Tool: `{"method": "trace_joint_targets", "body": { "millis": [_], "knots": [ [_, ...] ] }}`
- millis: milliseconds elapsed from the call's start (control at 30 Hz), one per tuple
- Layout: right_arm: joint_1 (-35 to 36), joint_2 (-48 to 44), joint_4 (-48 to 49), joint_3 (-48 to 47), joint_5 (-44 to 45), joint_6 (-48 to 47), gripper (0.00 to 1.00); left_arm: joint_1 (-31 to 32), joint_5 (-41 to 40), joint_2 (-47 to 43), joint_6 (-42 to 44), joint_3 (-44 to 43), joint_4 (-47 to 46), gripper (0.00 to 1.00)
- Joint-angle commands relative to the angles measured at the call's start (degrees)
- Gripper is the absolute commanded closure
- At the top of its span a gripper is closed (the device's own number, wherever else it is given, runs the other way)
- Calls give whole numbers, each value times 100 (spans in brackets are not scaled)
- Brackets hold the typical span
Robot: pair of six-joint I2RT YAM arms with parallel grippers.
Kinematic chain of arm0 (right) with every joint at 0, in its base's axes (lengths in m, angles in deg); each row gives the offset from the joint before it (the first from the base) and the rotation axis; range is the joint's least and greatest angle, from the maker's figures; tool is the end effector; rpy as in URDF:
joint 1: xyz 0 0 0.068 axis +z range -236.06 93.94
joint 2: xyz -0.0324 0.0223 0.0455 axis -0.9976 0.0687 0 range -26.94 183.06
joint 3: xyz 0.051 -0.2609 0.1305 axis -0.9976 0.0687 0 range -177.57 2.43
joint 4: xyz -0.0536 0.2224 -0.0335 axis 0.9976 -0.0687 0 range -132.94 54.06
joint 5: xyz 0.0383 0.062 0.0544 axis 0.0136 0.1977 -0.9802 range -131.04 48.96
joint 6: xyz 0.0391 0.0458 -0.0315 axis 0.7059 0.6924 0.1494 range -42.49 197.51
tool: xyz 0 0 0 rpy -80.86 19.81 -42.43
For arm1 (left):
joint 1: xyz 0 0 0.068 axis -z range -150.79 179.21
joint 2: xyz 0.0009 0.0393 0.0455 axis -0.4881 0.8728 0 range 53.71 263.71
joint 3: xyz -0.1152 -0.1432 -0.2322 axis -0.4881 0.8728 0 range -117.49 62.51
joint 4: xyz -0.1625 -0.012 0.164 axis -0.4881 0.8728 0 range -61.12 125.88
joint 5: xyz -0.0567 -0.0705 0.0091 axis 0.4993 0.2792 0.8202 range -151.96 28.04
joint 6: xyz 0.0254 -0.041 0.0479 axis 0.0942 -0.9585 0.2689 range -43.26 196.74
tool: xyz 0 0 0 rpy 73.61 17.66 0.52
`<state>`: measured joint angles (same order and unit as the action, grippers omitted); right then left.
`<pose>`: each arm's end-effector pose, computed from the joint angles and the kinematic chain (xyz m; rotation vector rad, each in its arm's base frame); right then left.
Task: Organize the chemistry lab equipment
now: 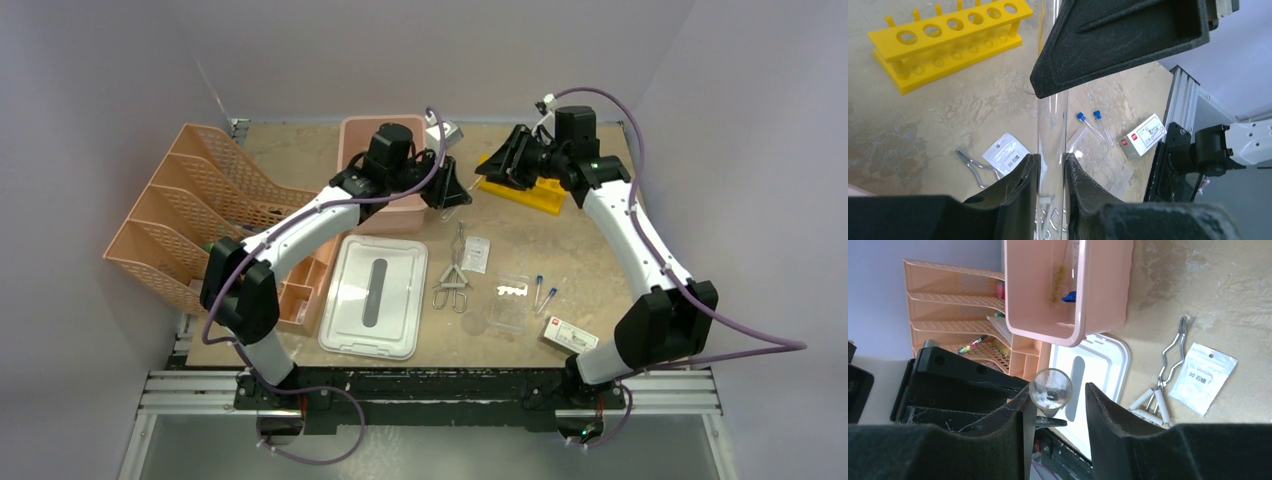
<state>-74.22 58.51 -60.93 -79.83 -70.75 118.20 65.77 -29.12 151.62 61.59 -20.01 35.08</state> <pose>0.3074 0.0919 0.3915 0.2049 2.1676 1.0809 0.2971 -0.2570 0.3562 0.7737 1.9121 -1.1359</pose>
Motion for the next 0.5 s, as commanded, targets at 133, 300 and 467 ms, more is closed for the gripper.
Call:
{"method": "trace_joint_targets", "body": {
  "millis": [133, 300, 467],
  "knots": [
    [-21, 7, 338, -98, -4, 72, 60, -230, 560, -36, 750, -495, 577, 100],
    [-17, 122, 631, -121, -55, 323, 62, -231, 421, -52, 710, -419, 503, 100],
    [-15, 82, 838, -23, -192, 474, 78, -237, 347, -74, 676, -368, 392, 100]
  ]
}}
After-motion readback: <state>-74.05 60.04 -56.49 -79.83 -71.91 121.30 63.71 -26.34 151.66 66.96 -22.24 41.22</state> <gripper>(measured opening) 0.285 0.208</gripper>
